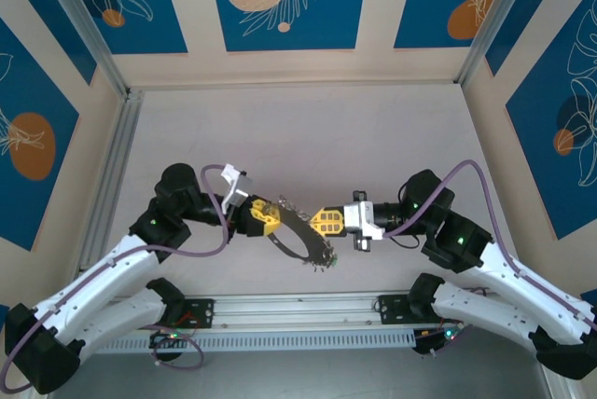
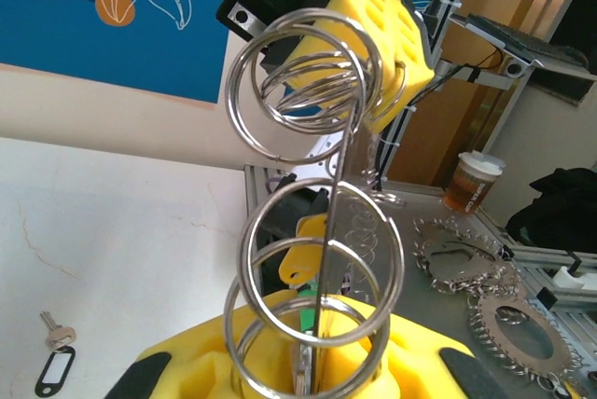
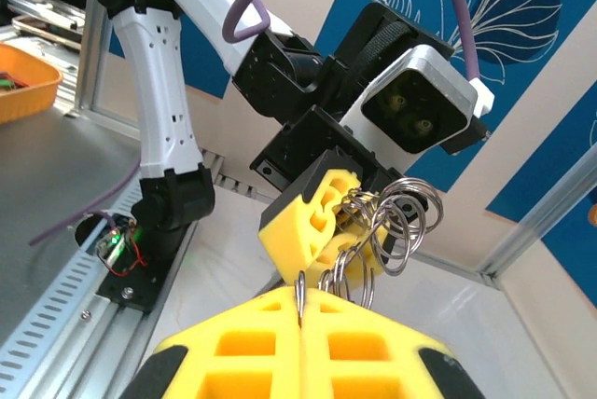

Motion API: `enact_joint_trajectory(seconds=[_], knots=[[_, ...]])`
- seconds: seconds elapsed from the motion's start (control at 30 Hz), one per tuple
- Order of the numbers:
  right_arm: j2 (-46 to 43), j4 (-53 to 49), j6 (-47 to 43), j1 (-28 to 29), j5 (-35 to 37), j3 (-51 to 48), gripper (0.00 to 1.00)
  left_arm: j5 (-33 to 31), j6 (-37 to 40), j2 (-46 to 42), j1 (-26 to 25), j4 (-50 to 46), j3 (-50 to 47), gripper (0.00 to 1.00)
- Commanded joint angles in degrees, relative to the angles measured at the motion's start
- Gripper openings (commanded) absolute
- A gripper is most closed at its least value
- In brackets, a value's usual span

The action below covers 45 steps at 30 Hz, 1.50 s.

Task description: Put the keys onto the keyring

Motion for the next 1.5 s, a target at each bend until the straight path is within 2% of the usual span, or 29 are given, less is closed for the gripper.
enact_joint_trajectory(seconds=[0.0, 0.2, 0.53, 0.93, 1.17, 1.47], knots=[[0.7, -7.5, -4.5, 1.8, 1.0, -1.6, 0.0, -1.2, -2.2, -1.4, 1.1, 2.5, 4.1, 0.0], [2.2, -12.5, -6.5, 2.6, 3.4, 1.1, 0.0, 0.1, 0.4, -2.3, 1.3, -3.5, 6.3, 0.0], [6.0, -17.4, -8.1, 5.7, 12.4, 4.5, 0.0, 0.9, 0.4, -3.5, 1.6, -4.1, 6.6, 0.0], [7.4, -21.6, -8.5, 5.9, 18.4, 6.6, 0.0, 1.1, 0.4, -4.2, 2.4, -4.9, 7.1, 0.0], [6.7, -22.5, -8.9, 5.9, 18.1, 7.1, 0.0, 1.3, 0.7, -3.8, 2.6, -5.5, 7.5, 0.0], [4.5, -21.1, -10.7, 6.8, 13.6, 6.5, 0.0, 0.8, 1.1, -4.1, 2.8, -6.8, 7.4, 0.0]])
